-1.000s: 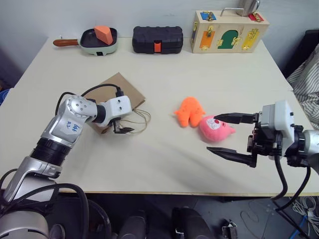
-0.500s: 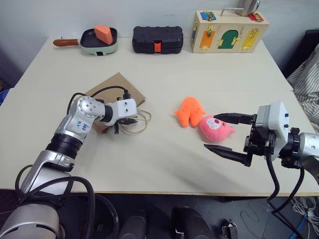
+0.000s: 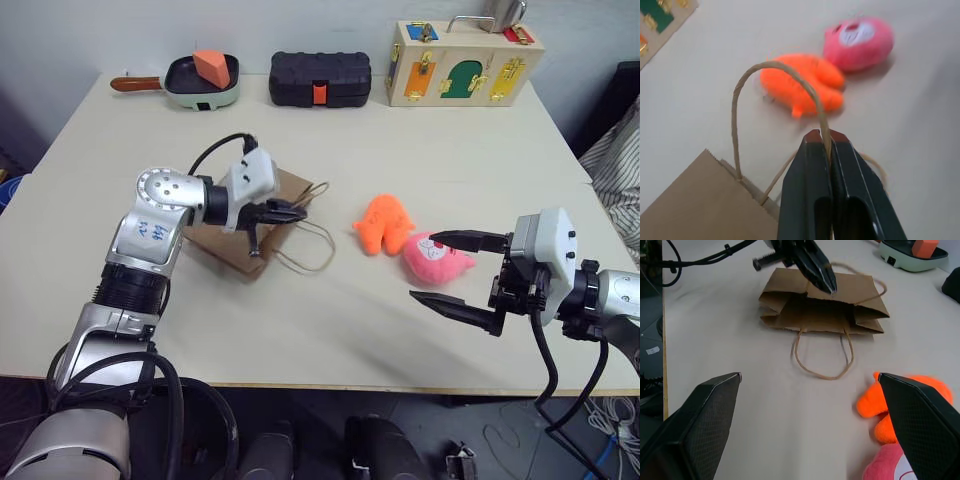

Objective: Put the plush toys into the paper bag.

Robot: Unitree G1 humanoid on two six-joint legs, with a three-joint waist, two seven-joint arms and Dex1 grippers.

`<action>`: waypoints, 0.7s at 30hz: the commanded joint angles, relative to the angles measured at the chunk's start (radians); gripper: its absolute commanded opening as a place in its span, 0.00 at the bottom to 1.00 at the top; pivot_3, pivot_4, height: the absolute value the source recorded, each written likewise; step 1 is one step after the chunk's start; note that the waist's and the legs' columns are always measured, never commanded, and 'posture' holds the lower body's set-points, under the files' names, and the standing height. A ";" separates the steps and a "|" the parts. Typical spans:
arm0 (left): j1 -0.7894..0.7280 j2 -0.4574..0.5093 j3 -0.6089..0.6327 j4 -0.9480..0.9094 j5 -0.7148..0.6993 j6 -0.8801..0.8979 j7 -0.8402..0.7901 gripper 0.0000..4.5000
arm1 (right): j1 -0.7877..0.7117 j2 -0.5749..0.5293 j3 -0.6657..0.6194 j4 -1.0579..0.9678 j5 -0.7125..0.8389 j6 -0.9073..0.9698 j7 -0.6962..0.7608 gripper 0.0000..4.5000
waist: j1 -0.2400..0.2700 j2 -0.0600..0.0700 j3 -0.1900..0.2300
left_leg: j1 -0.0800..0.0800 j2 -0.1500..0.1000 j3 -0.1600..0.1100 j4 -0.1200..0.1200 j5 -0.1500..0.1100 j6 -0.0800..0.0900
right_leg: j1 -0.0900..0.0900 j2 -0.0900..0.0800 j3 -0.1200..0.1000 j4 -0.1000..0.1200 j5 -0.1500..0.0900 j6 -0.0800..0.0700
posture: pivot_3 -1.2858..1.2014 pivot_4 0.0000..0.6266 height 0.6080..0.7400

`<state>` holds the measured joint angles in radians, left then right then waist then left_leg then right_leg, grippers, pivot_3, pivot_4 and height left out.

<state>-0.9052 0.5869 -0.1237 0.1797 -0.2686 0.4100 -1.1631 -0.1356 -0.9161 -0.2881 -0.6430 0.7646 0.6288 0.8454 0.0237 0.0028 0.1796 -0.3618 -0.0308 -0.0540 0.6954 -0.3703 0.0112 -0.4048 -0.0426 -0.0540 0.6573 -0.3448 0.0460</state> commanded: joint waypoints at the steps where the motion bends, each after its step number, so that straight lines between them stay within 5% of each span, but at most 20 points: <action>1: -0.010 -0.004 0.054 -0.174 -0.161 0.172 -0.029 0.01 | -0.002 0.020 0.018 -0.034 -0.020 -0.022 -0.027 1.00 | -0.003 0.000 0.000 | -0.001 0.000 0.001 0.001 0.000 0.000 | -0.001 0.000 0.001 0.001 0.000 0.000 | 0.52 0.24 1.00; 4: 0.018 0.002 0.067 -0.254 -0.216 0.251 -0.013 0.01 | -0.015 0.041 0.049 -0.039 -0.034 -0.021 -0.051 1.00 | -0.004 0.000 0.000 | -0.006 0.000 0.002 0.003 0.000 0.000 | -0.007 0.000 0.002 0.003 0.000 0.000 | 0.52 0.24 1.00; 6: 0.027 0.006 0.069 -0.268 -0.222 0.288 0.020 0.00 | -0.032 0.062 0.079 -0.033 -0.042 -0.019 -0.068 0.91 | -0.004 0.000 0.000 | -0.006 0.000 0.002 0.004 0.000 0.000 | -0.007 0.000 0.003 0.004 0.000 0.000 | 0.52 0.24 1.00; 17: 0.047 -0.006 0.055 -0.264 -0.199 0.276 0.110 0.00 | -0.312 0.244 0.322 0.123 -0.172 0.002 -0.133 0.05 | -0.007 0.000 0.000 | -0.006 0.000 0.003 0.005 0.000 -0.001 | -0.009 0.000 0.004 0.005 0.000 0.000 | 0.52 0.24 1.00; 21: 0.047 -0.015 0.054 -0.267 -0.203 0.277 0.125 0.00 | -0.394 0.317 0.470 0.257 -0.302 -0.039 -0.135 0.01 | -0.007 0.000 0.000 | -0.006 -0.001 0.002 0.005 0.000 -0.001 | -0.009 0.000 0.004 0.005 0.000 0.000 | 0.52 0.24 1.00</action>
<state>-0.8510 0.5723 -0.0835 -0.0629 -0.4631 0.6975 -1.0453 -0.5022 -0.6285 0.1294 -0.4249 0.5170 0.6215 0.7153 0.0172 0.0024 0.1791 -0.3683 -0.0313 -0.0514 0.7004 -0.3698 0.0105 -0.4137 -0.0423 -0.0495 0.6622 -0.3447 0.0462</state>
